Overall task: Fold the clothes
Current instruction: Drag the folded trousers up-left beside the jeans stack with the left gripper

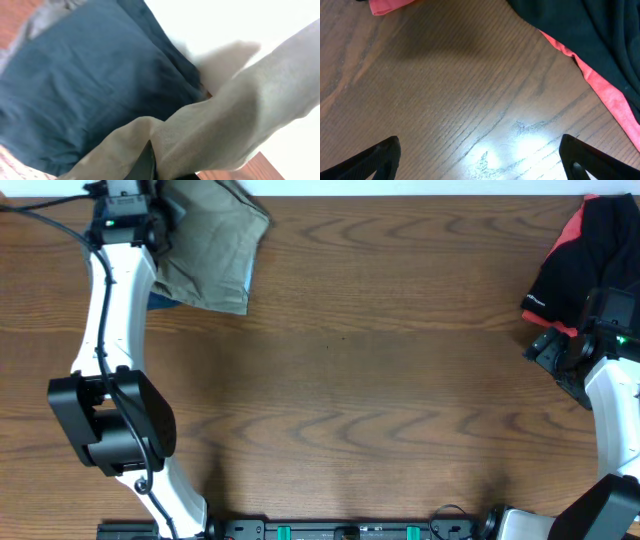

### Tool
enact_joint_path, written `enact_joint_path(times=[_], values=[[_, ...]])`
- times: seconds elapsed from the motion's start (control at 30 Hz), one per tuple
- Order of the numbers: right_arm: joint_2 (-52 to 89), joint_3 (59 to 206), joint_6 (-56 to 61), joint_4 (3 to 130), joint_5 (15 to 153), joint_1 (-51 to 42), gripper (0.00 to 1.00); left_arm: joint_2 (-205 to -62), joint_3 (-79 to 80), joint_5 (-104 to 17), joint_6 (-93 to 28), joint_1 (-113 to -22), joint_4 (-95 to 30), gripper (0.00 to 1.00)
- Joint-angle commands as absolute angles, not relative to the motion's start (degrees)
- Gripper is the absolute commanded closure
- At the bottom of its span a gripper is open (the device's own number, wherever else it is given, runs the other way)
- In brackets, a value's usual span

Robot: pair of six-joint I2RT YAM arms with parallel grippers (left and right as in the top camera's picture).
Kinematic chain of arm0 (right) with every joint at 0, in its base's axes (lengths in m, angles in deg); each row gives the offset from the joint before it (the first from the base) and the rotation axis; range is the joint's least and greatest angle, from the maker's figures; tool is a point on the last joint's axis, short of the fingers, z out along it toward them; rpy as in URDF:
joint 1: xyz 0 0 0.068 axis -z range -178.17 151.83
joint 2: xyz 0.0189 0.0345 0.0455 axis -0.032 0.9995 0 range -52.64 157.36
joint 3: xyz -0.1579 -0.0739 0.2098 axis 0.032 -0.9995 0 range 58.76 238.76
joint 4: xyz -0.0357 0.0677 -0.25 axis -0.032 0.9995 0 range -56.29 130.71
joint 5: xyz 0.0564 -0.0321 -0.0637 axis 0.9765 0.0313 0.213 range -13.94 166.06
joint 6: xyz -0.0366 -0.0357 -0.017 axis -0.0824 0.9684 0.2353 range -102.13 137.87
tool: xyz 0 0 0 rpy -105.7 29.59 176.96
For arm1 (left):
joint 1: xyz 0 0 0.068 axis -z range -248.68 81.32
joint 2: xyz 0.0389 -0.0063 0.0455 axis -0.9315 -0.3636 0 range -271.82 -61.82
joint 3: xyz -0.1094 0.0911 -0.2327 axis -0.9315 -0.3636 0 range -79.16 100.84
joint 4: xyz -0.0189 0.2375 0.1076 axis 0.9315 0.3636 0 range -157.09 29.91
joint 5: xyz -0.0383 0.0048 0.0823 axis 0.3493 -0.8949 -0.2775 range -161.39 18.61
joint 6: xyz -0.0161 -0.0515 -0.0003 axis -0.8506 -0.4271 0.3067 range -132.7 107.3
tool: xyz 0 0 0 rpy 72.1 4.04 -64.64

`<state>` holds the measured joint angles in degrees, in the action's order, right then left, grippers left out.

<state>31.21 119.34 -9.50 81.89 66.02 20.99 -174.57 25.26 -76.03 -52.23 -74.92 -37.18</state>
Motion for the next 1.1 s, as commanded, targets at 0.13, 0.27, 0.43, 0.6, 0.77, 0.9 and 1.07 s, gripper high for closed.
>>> enact_joint_path(times=[0.13,0.27,0.43,0.6,0.77,0.9,1.07], values=[[30.60,119.78,-8.83,81.91,65.60,21.32,0.01,-173.72,26.66,-81.56,-53.96,-77.98,-38.36,0.94],[30.60,119.78,-8.83,81.89,65.60,21.32,0.01,-175.45,26.66,-81.54,-53.43,-78.92,-39.19,0.94],[30.60,119.78,-8.83,81.91,65.60,21.32,0.01,-178.20,26.66,-81.56,-50.55,-79.94,-40.53,0.94],[30.60,119.78,-8.83,81.91,65.60,21.32,0.01,-180.45,26.66,-81.54,-44.23,-80.42,-43.13,0.94],[30.60,119.78,-8.83,81.91,65.60,21.32,0.01,-182.46,26.66,-81.56,-42.03,-81.56,-44.20,0.94],[30.60,119.78,-8.83,81.91,65.60,21.32,0.01,-183.45,26.66,-81.56,-41.41,-83.11,-44.29,0.90],[30.60,119.78,-8.83,81.91,65.60,21.32,0.01,-183.66,26.66,-81.52,-38.94,-84.75,-43.83,0.52]])
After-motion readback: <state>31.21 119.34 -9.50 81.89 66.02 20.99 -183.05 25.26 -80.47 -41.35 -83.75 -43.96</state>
